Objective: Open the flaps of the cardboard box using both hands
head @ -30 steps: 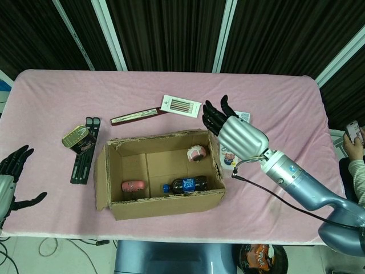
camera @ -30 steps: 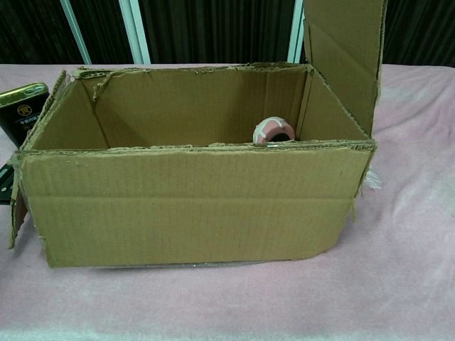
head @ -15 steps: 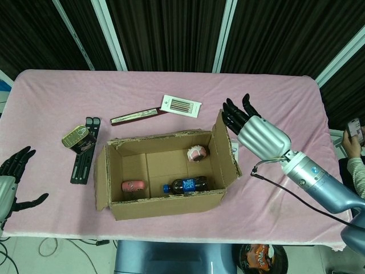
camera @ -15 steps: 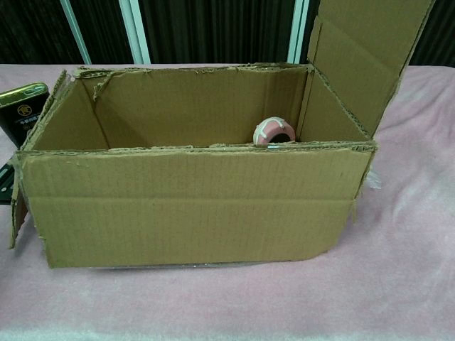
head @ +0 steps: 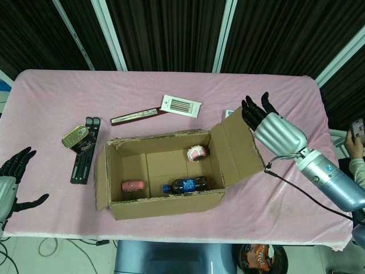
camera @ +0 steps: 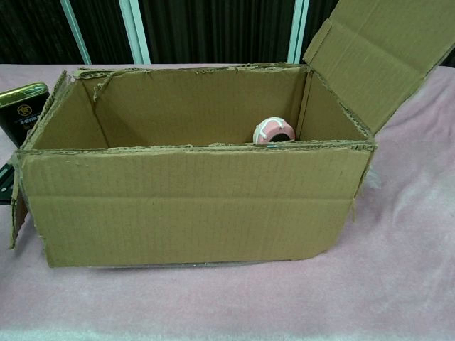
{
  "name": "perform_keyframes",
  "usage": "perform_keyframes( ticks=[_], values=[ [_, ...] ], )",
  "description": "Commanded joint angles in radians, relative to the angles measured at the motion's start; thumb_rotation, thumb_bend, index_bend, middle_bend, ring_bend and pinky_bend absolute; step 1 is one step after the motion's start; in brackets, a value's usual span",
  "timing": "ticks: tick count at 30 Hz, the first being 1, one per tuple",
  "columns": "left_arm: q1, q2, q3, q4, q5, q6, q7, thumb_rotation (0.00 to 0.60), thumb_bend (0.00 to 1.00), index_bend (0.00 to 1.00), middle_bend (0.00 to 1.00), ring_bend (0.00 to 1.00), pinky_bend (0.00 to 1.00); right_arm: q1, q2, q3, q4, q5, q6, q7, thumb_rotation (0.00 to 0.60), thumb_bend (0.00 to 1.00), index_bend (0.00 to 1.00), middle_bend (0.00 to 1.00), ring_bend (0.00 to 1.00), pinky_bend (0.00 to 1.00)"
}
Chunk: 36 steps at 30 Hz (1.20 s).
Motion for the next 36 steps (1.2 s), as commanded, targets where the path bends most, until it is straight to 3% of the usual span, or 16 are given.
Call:
perform_keyframes(
  ticks=[1, 25, 29, 33, 36],
  values=[
    [0.0, 0.0, 0.0, -0.001, 0.0, 0.001, 0.0, 0.6, 0.12, 0.0, 0.0, 0.02, 0.11, -0.007, -0.008, 0.003, 0.011, 0.006, -0.008, 0.001, 0.6, 0.28, 0.08, 0.08, 0.02, 0.22],
    [0.0, -0.009, -0.001, 0.013, -0.008, -0.003, 0.02, 0.6, 0.12, 0.0, 0.0, 0.02, 0.11, -0.095, -0.067, 0.022, 0.177, 0.18, -0.009, -0.029, 0.6, 0.28, 0.08, 0.07, 0.02, 0.22],
    [0.0, -0.016, -0.004, 0.027, -0.016, 0.0, 0.041, 0.6, 0.12, 0.0, 0.0, 0.02, 0.11, -0.143, -0.09, 0.037, 0.139, 0.242, 0.054, 0.036, 0.6, 0.28, 0.02, 0.03, 0.0, 0.22],
    [-0.001, -0.035, -0.007, 0.07, -0.03, 0.0, 0.104, 0.6, 0.12, 0.0, 0.0, 0.02, 0.11, -0.247, -0.149, 0.055, 0.015, 0.325, 0.2, 0.179, 0.6, 0.28, 0.0, 0.02, 0.0, 0.22],
    [0.0, -0.055, -0.008, 0.1, -0.035, 0.005, 0.15, 0.6, 0.12, 0.0, 0.0, 0.0, 0.09, -0.334, -0.211, 0.04, -0.066, 0.321, 0.311, 0.288, 0.6, 0.27, 0.0, 0.01, 0.0, 0.22]
  ],
)
